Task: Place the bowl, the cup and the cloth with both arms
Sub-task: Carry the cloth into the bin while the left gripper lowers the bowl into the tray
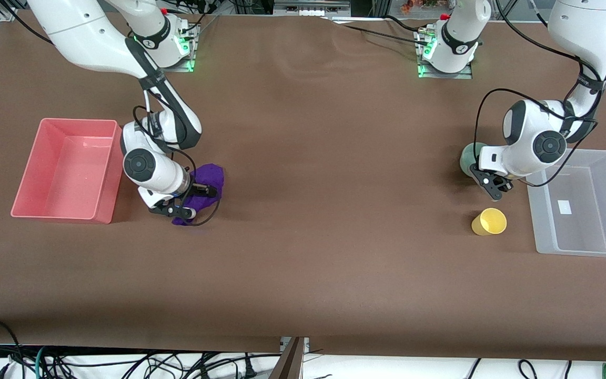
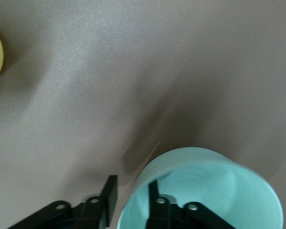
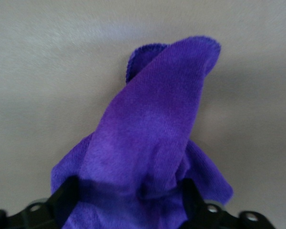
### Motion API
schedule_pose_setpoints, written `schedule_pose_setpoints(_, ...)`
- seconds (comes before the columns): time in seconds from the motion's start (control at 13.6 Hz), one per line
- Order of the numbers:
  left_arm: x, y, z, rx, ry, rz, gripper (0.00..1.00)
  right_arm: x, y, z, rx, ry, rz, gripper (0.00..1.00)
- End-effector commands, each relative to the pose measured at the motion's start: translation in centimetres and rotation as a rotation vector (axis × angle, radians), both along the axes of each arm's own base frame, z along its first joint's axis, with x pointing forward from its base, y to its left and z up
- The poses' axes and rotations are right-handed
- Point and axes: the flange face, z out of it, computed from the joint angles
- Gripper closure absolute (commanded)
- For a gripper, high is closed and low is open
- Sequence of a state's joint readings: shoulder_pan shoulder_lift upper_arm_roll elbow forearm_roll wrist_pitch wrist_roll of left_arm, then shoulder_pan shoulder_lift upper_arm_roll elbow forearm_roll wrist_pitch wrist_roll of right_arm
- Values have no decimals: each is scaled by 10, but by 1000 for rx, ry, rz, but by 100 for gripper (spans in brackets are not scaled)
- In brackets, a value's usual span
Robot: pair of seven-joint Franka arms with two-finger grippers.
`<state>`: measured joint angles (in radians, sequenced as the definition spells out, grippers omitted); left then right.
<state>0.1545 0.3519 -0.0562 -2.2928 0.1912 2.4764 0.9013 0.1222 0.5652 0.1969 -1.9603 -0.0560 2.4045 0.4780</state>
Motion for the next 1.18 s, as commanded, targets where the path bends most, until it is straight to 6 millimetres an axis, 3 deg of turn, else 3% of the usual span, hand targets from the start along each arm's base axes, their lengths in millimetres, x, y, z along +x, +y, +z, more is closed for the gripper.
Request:
schedule_pose_setpoints(0.0, 6, 6, 7, -2, -19, -68, 100, -4, 2, 0, -3, -12, -10, 100)
schedule_pose_setpoints(0.07, 7, 8, 13, 1, -21, -66, 100, -4, 3, 2, -2, -15, -7, 100)
schedule_pose_setpoints(0.22, 19, 12, 43, 14, -59, -64, 100, -1, 2, 7, 0, -25, 9, 100)
schedule_pose_setpoints(0.44, 54, 52, 107, 48, 2, 7, 100, 11, -3, 29, -5, -29, 15, 100)
schedule_pose_setpoints(0.59, 78, 78, 159, 59, 36, 0, 100, 26, -11, 61, -26, 8, 56, 100)
schedule_pose_setpoints(0.74, 92, 124, 189, 58, 27, 22, 100, 43, -46, 107, -50, 70, 106, 100)
schedule_pose_setpoints(0.88, 97, 180, 185, 56, 8, 83, 100, 50, -100, 153, -66, 156, 189, 100)
schedule_pose_setpoints(1.03, 102, 232, 157, 49, 14, 150, 100, 46, -166, 182, -59, 227, 262, 100)
schedule_pose_setpoints(1.1, 103, 256, 132, 38, 21, 182, 100, 41, -206, 189, -52, 252, 288, 100)
